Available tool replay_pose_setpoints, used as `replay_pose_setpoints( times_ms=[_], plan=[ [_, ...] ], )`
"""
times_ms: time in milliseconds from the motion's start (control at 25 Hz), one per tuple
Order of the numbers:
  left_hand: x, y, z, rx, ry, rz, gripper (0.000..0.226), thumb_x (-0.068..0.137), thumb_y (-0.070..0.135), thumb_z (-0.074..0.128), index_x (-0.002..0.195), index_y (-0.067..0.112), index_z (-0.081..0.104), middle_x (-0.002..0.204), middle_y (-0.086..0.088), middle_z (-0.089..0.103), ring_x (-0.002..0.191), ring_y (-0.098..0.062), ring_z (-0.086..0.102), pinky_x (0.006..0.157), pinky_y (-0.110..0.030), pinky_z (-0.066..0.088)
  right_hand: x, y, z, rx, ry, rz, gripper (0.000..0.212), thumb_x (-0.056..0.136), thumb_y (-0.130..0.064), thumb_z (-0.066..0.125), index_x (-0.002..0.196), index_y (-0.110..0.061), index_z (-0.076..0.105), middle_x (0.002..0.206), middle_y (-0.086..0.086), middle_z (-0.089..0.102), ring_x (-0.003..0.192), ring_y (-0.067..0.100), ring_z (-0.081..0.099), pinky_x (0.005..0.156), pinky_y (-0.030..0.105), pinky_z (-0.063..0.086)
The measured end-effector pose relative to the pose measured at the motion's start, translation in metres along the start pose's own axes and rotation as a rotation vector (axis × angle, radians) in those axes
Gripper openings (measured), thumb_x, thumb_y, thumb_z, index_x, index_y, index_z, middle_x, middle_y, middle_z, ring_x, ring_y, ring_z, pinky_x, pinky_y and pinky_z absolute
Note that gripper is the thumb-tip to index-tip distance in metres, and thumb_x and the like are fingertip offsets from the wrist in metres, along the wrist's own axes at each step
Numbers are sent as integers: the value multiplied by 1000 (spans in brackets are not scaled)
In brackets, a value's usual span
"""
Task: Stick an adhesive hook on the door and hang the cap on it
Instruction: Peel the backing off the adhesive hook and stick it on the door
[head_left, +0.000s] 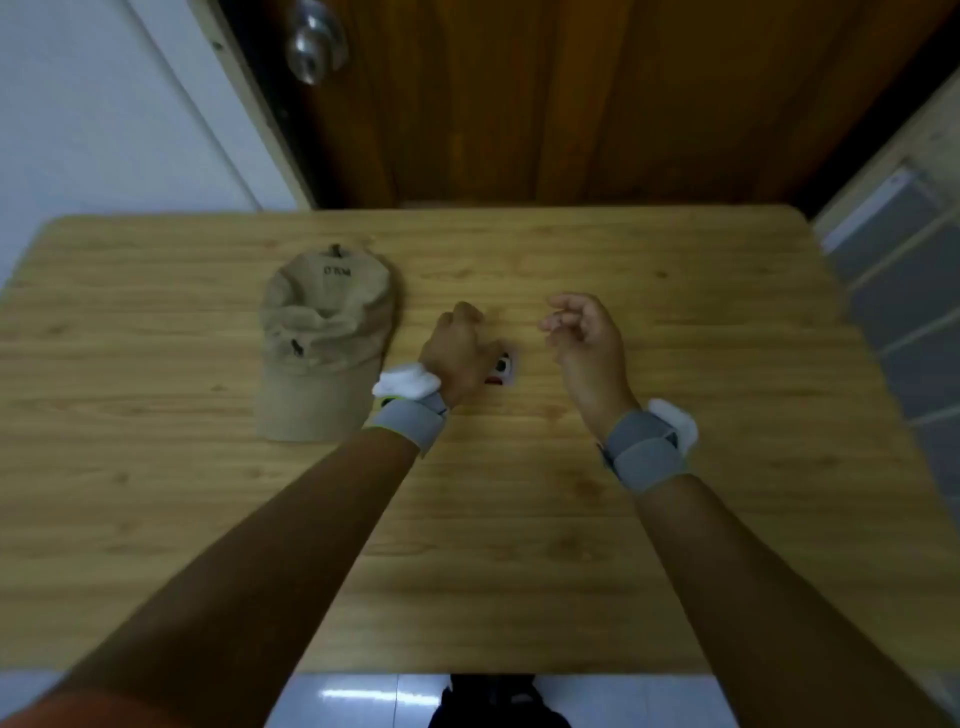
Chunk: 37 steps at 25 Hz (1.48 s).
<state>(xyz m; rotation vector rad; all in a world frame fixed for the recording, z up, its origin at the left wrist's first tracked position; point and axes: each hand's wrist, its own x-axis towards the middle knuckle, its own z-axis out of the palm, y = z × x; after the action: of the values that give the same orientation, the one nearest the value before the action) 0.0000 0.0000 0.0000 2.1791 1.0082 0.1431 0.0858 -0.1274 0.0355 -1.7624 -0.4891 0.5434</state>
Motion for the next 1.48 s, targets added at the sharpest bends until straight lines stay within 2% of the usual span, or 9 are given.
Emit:
replay_pose_setpoints(
  times_ms=[200,400,600,680,760,880,1040,1240,1480],
  plan=[
    [11,-12,20,106,-60,-54,35,88,37,58,106,10,48,108,-17,60,87,-36,59,64,-37,43,-13,39,-1,-20,-14,143,25,91,-4,43,100,-23,56,81,-6,63,67,9,55,57,23,46],
    [11,-14,17,6,-24,-89,11,88,27,56,86,17,53,93,-13,68,75,-27,57,57,-29,38,-19,46,8,11,7,241,20,90,-8,46,99,-19,60,90,0,65,83,22,60,80,43,52],
    [-9,-5,17,-448,51,-219,26,83,26,69,64,19,52,69,-10,64,61,-32,63,64,-39,53,-22,33,32,-22,-57,328,32,90,-30,55,116,-13,60,110,14,67,103,33,63,93,54,51],
    [-16,-1,15,-558,71,-240,28,83,26,70,62,17,54,65,-12,61,63,-32,62,67,-44,53,-26,24,37,-7,-34,309,11,87,-23,56,93,-20,65,93,13,70,87,31,66,84,56,54],
    [-26,2,9,-631,98,-242,28,82,26,70,59,19,54,65,-8,60,70,-27,60,69,-42,50,-31,15,39,-3,10,300,19,83,-12,55,74,-27,62,81,13,70,79,33,66,78,57,56],
    [-36,9,0,-701,159,-265,19,82,28,70,73,19,55,72,-1,59,69,-19,56,66,-32,44,-34,7,40,-56,76,232,20,84,-6,53,77,-19,67,79,15,72,75,31,68,73,52,58],
    [-54,17,-17,-911,51,-329,39,84,35,69,114,16,52,92,-7,65,75,-19,62,70,-36,53,-44,-8,42,-307,41,-31,18,84,-8,54,91,-10,70,79,13,73,66,17,59,60,23,43],
    [-69,18,-35,-1089,0,-285,37,90,27,63,119,6,57,81,-4,64,72,-19,59,71,-32,53,-58,-14,46,-116,-57,-136,17,87,-10,60,99,-8,71,78,1,68,73,8,61,64,14,45],
    [-76,17,-43,-1154,-41,-278,28,94,21,57,119,11,53,81,-3,59,76,-20,57,75,-34,51,-57,-9,49,63,-74,-45,18,88,-14,59,99,-12,73,75,-7,68,68,-4,61,72,33,53]
  ],
)
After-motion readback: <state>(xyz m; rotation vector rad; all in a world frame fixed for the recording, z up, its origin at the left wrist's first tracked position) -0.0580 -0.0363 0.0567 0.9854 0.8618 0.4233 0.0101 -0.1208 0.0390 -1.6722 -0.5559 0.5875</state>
